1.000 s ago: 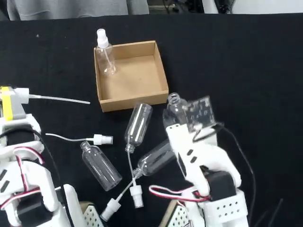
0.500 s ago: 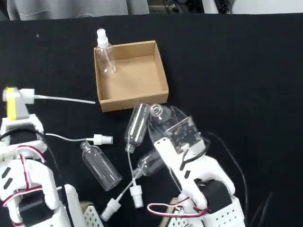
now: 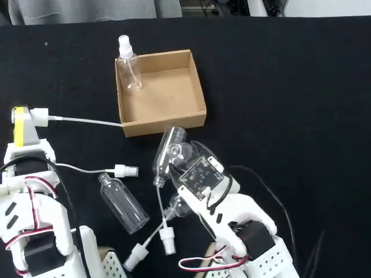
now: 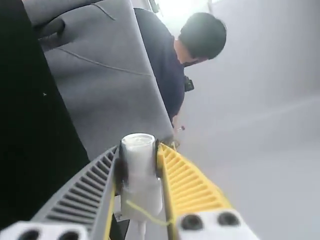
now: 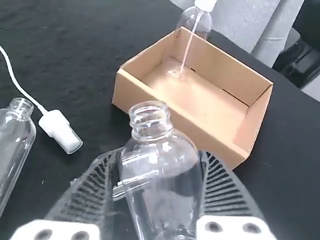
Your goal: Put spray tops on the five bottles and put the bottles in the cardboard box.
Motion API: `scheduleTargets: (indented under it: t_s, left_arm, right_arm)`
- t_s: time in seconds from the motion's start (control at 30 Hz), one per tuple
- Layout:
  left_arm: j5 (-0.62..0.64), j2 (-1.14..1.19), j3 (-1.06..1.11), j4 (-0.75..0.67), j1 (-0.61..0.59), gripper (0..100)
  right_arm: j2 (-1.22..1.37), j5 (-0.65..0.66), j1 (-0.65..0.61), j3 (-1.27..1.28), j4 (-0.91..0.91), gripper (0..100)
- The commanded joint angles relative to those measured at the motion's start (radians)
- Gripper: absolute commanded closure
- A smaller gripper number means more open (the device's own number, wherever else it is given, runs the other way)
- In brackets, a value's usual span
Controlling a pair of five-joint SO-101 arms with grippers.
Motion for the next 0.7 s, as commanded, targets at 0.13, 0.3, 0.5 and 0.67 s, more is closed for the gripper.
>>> scheduleTargets:
  t_s: [0.13, 0.3, 0.5, 0.67]
  left_arm:
    - [-0.049, -0.011, -0.012, -0.023, 0.137, 97]
    - [-0.048, -0.011, 0.008, -0.037, 0.154, 97]
    - [-0.052, -0.011, 0.111, -0.132, 0.154, 97]
    - [-0.084, -0.011, 0.134, -0.152, 0.223, 97]
  right_arm:
    - [-0.139, 0.000, -0.017, 0.002, -0.046, 88.8]
    - [-0.139, 0.008, -0.018, 0.054, -0.124, 88.8]
    - [-0.139, 0.008, -0.020, 0.077, -0.186, 88.9]
    - [-0.142, 0.009, -0.086, 0.079, -0.184, 89.1]
